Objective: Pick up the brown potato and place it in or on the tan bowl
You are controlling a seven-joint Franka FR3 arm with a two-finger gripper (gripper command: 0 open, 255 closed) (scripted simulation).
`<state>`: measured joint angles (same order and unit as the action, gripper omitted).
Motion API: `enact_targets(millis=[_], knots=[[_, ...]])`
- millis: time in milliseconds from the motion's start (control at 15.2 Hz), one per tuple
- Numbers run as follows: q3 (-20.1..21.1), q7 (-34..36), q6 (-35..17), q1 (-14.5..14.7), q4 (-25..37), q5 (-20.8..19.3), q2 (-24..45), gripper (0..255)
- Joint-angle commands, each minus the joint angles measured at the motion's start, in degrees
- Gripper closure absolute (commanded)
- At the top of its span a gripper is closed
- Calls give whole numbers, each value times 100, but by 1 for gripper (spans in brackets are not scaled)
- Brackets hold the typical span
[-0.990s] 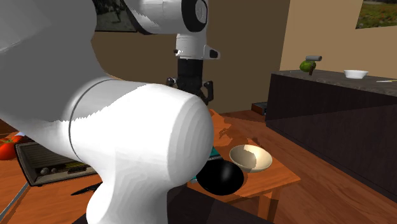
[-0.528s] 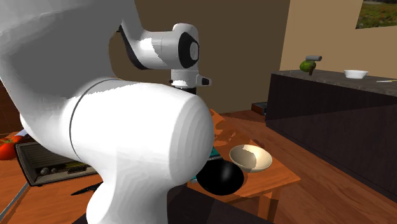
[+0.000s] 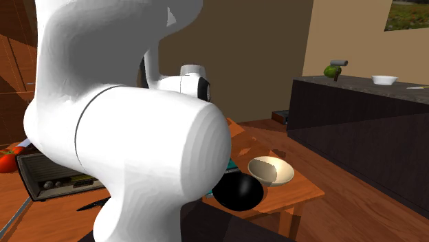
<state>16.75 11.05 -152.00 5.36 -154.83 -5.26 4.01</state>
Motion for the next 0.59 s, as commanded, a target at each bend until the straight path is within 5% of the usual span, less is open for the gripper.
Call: enact_targets(millis=[0,264,528], knots=[[-90,456,-361,84,136,-555,548,0],[-646,1302,-894,613,613,-1568,1657,0],[-867,1451,-1127,784,685,-1757,1957,0]])
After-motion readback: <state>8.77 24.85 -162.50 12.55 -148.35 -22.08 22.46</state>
